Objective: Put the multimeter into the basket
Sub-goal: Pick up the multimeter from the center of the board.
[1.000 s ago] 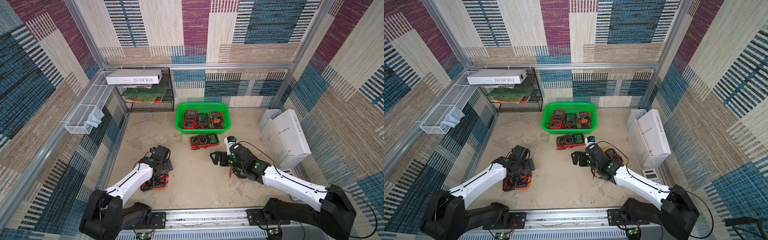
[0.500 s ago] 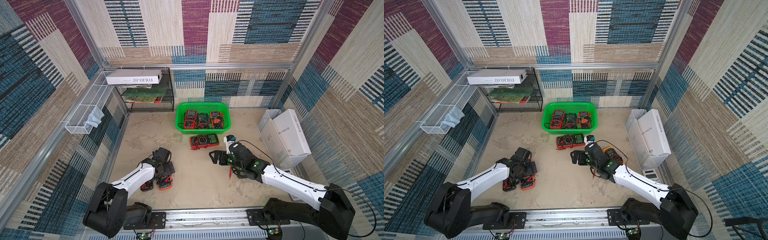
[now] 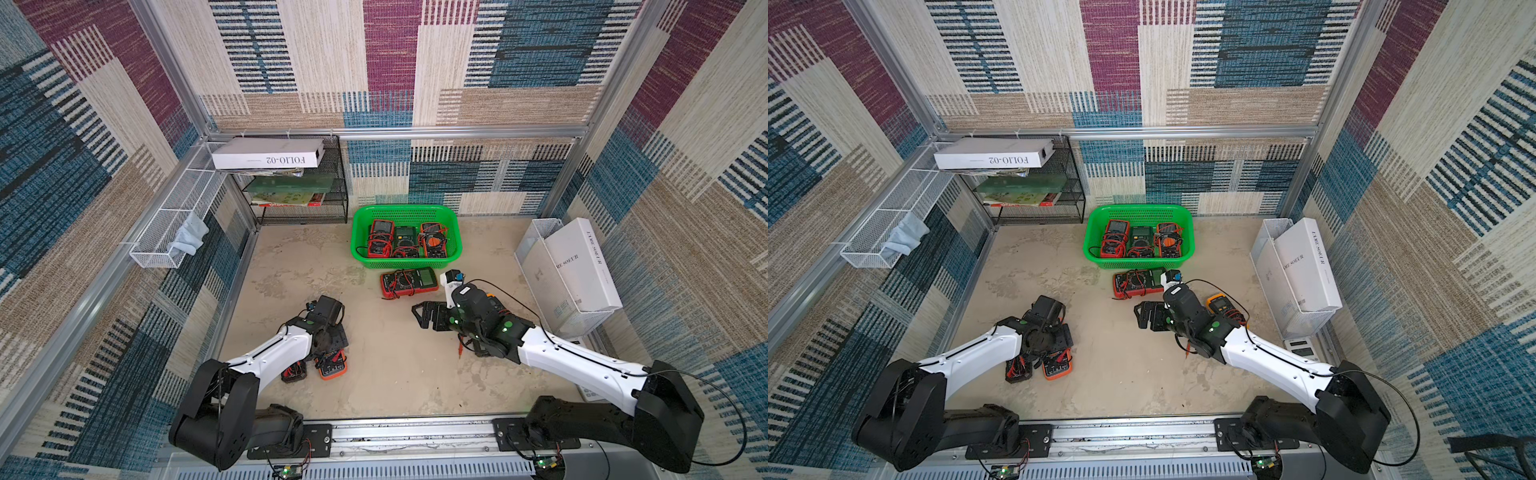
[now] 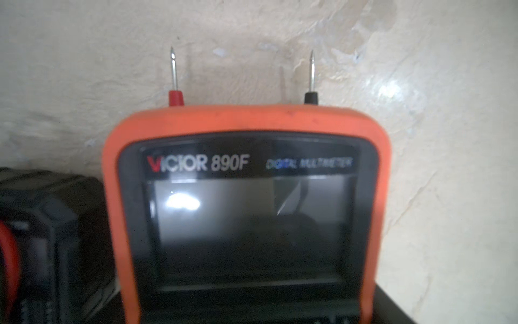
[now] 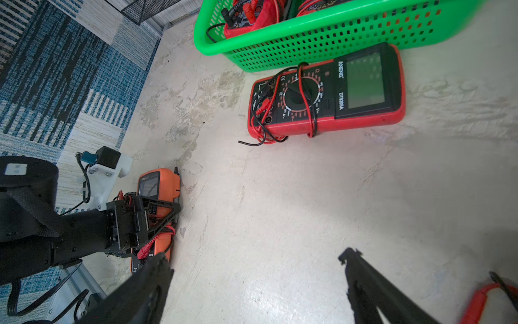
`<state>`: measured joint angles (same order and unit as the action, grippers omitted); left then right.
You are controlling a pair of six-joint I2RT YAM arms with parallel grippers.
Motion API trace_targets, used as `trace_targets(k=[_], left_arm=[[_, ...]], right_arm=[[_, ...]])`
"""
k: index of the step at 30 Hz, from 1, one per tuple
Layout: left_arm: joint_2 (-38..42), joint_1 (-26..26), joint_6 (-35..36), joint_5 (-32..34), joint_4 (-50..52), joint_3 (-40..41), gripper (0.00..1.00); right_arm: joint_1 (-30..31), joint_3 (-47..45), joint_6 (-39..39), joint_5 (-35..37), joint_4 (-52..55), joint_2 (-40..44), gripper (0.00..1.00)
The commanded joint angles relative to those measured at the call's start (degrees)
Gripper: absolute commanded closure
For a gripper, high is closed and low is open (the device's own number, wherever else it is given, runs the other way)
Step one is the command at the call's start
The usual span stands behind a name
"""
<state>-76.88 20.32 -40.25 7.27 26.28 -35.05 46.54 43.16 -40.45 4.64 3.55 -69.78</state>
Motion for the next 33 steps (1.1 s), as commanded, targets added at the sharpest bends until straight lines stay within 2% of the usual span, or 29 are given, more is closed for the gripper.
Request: trace_targets(k=[1, 14, 24, 33], left_arm=[[-0.2, 0.5, -0.9, -7.8, -3.6, 0.2, 0.36], [5.1, 0.5, 3.5, -7.6, 1.3, -4.9, 0.98], [6.1, 0.7, 8.7, -7.3, 5.4, -13.8, 1.00], [3.0, 1.1, 12.1, -7.7, 8.6, -28.4, 1.00]], right_arm=[[0.6, 0.8, -0.3, 0.4, -0.4, -0.4, 0.00], [1.8, 4.9, -0.5, -0.8, -1.3, -5.5, 0.00], [1.7, 10.5, 0.4, 0.8, 0.5, -4.6, 0.00], [-1.3, 17.1, 3.0, 1.6, 4.8, -3.2, 0.00]])
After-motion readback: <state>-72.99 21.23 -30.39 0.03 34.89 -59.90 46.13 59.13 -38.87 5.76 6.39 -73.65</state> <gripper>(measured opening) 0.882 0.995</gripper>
